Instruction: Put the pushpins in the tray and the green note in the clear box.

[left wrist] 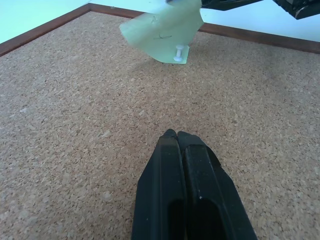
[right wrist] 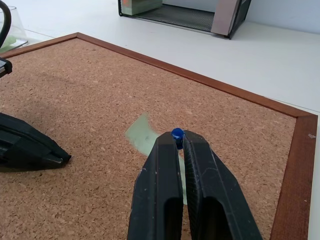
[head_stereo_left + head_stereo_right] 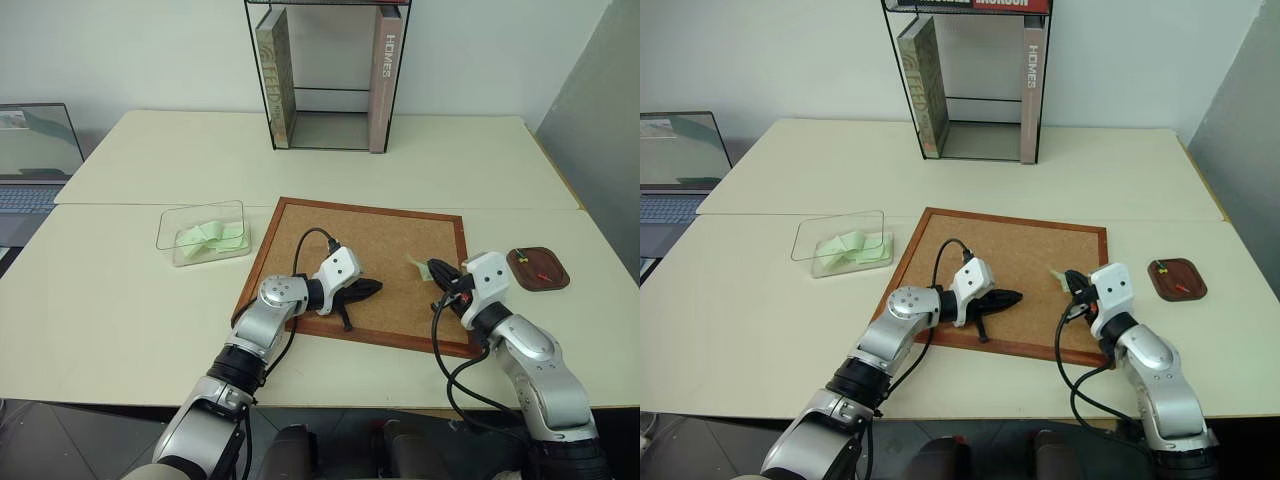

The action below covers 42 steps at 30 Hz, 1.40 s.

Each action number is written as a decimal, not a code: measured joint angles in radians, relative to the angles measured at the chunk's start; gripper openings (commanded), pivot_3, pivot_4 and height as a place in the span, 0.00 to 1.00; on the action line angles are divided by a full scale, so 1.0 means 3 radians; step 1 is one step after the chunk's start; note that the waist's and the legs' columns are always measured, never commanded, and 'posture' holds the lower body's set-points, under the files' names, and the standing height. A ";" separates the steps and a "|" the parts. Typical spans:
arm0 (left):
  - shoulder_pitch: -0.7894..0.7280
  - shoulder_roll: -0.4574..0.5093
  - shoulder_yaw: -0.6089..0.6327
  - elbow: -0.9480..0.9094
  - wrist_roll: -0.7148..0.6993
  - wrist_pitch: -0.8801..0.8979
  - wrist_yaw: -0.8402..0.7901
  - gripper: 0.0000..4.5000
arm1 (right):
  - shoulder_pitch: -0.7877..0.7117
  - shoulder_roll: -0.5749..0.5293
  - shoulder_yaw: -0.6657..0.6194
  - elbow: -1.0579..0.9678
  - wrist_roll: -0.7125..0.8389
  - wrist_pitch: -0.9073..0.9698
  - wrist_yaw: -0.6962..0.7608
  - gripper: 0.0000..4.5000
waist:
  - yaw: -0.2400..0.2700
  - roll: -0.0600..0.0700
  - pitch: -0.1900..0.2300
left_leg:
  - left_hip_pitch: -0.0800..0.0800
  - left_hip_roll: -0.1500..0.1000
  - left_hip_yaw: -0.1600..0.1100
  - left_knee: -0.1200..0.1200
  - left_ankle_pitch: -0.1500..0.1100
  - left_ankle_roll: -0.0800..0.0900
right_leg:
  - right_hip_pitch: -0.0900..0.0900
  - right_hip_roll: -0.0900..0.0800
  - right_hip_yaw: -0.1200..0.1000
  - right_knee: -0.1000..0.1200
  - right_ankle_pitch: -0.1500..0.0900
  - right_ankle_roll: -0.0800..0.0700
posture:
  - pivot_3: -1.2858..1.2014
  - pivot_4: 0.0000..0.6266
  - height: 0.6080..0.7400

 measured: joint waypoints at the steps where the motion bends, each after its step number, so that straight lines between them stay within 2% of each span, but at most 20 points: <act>1: 0.0000 0.0001 0.0000 0.0000 0.0000 0.0000 0.0003 0.00 | -0.0002 -0.0001 -0.0012 -0.0006 0.0000 0.0000 -0.0003 0.01 | 0.0000 0.0000 0.0000 | 0.0000 0.0000 0.0000 0.0000 0.0000 0.0000 | 0.0000 0.0000 0.0000 0.0001 0.0000 0.0000 | 0.52 0.24 1.00; 12: 0.0000 0.0002 0.0000 0.0001 0.0000 0.0001 0.0005 0.00 | -0.0100 -0.0006 -0.0406 -0.0004 0.0096 0.0009 -0.0126 0.01 | 0.0000 0.0002 -0.0002 | 0.0001 0.0000 0.0000 0.0000 0.0000 0.0000 | 0.0000 0.0000 0.0000 0.0001 0.0000 0.0000 | 0.52 0.24 1.00; 25: -0.0002 -0.0004 -0.0001 0.0010 0.0000 0.0002 0.0003 0.00 | -0.0510 0.0085 -0.1186 0.0656 0.0122 0.0420 -0.1059 0.01 | 0.0000 0.0013 -0.0014 | 0.0001 0.0000 0.0003 0.0000 0.0000 0.0000 | 0.0000 -0.0002 0.0003 0.0002 0.0000 -0.0001 | 0.52 0.24 1.00; 32: 0.0000 -0.0004 -0.0001 0.0009 0.0000 0.0002 0.0006 0.00 | -0.0595 0.0080 -0.1357 0.0960 0.0156 0.0563 -0.1244 0.01 | -0.0002 0.0020 -0.0018 | 0.0001 0.0000 0.0005 0.0000 0.0000 0.0000 | 0.0000 -0.0001 0.0005 0.0003 0.0000 -0.0001 | 0.52 0.24 1.00; 34: 0.0002 -0.0005 -0.0001 0.0009 0.0000 0.0001 0.0006 0.00 | -0.0602 0.0080 -0.1400 0.0991 0.0185 0.0609 -0.1275 0.12 | -0.0002 0.0021 -0.0019 | 0.0001 0.0000 0.0005 0.0000 0.0000 0.0000 | 0.0000 -0.0001 0.0005 0.0003 0.0000 -0.0001 | 0.52 0.24 1.00; 42: 0.0005 -0.0004 -0.0001 0.0009 0.0000 0.0001 0.0009 0.00 | -0.0607 0.0078 -0.1434 0.1058 0.0222 0.0634 -0.1323 0.45 | -0.0003 0.0024 -0.0021 | 0.0001 0.0000 0.0005 0.0000 0.0000 0.0000 | 0.0000 0.0000 0.0005 0.0003 0.0000 -0.0001 | 0.52 0.24 1.00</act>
